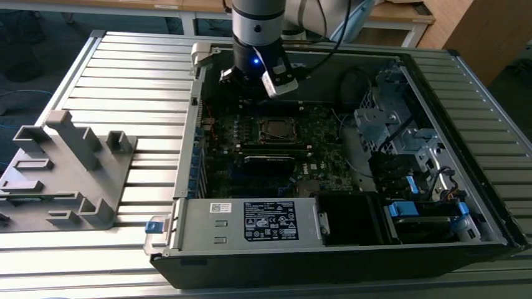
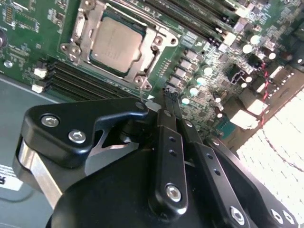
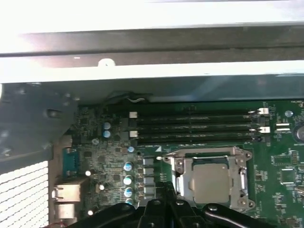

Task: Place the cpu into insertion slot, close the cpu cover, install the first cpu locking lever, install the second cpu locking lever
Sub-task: 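Install the first cpu locking lever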

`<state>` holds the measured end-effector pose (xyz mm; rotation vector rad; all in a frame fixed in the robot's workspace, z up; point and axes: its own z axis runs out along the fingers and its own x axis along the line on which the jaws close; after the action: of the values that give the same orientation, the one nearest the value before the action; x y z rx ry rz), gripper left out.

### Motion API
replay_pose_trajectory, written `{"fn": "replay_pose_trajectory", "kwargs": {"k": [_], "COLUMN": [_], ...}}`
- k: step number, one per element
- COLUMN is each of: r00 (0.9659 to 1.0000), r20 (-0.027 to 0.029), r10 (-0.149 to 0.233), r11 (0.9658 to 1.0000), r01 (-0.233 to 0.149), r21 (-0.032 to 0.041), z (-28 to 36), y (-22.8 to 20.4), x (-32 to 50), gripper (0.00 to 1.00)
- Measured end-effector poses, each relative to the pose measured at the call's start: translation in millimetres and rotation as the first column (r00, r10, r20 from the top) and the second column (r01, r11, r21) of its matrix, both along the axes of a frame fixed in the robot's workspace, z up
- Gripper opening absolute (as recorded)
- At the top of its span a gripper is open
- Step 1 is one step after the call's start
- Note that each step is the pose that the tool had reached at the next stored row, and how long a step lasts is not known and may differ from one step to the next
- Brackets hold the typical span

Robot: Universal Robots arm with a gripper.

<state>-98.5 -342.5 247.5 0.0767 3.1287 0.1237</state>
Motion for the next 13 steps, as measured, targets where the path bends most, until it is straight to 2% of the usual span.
{"fn": "replay_pose_trajectory", "kwargs": {"k": [3, 4, 5, 6, 8, 9, 12, 13], "r00": [1.0, 1.0, 1.0, 1.0, 1.0, 1.0, 1.0, 1.0], "r20": [0.0025, 0.003, 0.003, 0.0031, 0.003, 0.003, 0.003, 0.003], "r10": [0.0, 0.0, 0.0, 0.0, 0.0, 0.0, 0.0, 0.0], "r11": [1.0, 1.0, 0.9999, 0.9997, 0.9983, 0.9978, 0.9973, 0.9967], "r01": [0.0, 0.0, 0.0, 0.0, 0.0, 0.0, 0.0, 0.0], "r21": [0.0003, 0.0026, 0.0108, 0.0243, 0.0576, 0.0663, 0.0734, 0.0807], "z": [0.0, 0.0, 0.0, -0.1, 0.0, 0.0, -0.1, -0.1], "y": [-0.2, -0.3, -0.5, -0.7, -1.0, -1.1, -1.2, -1.2], "x": [-5.9, -6.8, -7.0, -7.1, -7.3, -7.5, -9.2, -10.3], "gripper": [0.11, 0.11, 0.11, 0.11, 0.11, 0.11, 0.11, 0.11]}}
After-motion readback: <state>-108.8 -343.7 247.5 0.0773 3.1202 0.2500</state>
